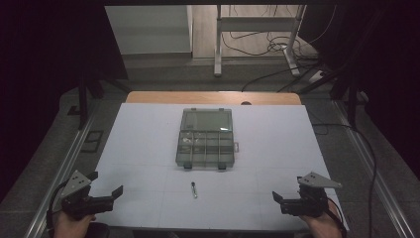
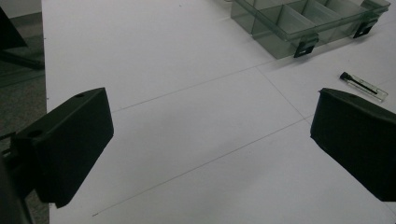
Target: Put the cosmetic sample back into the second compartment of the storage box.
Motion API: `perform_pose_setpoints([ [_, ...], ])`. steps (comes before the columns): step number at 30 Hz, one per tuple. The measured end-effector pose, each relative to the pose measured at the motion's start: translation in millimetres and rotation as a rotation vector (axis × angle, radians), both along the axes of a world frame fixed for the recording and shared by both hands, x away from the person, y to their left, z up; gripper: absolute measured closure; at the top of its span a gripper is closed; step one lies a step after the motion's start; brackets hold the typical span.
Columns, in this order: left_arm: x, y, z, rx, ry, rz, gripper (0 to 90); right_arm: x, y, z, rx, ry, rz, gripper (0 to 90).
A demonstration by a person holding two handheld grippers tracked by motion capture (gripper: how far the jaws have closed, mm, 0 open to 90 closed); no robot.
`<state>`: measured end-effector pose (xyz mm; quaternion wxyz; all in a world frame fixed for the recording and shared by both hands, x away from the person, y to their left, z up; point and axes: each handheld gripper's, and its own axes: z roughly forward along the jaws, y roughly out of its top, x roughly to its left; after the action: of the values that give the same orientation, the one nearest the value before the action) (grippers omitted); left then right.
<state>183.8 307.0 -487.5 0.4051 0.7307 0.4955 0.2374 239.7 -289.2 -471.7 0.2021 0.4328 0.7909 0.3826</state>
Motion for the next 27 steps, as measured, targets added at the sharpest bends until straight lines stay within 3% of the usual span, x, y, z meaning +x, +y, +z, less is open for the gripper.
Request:
perform_pose_setpoints([
  [17, 0.3, -2.3, -0.4, 0.017, 0.007, -0.036, 0.3, 3.5, 1.5, -1.7, -0.009, 0.042, 0.008, 0.0],
  [25, -0.1, 1.5, -0.4, -0.021, 0.001, -0.032, 0.2, 4.9, 2.1, -1.3, -0.003, 0.044, 0.021, 0.0],
  [27, -0.4, 1.9, -0.4, -0.023, -0.001, -0.035, 0.1, 5.4, 3.0, -1.3, 0.019, 0.042, 0.022, 0.0],
])
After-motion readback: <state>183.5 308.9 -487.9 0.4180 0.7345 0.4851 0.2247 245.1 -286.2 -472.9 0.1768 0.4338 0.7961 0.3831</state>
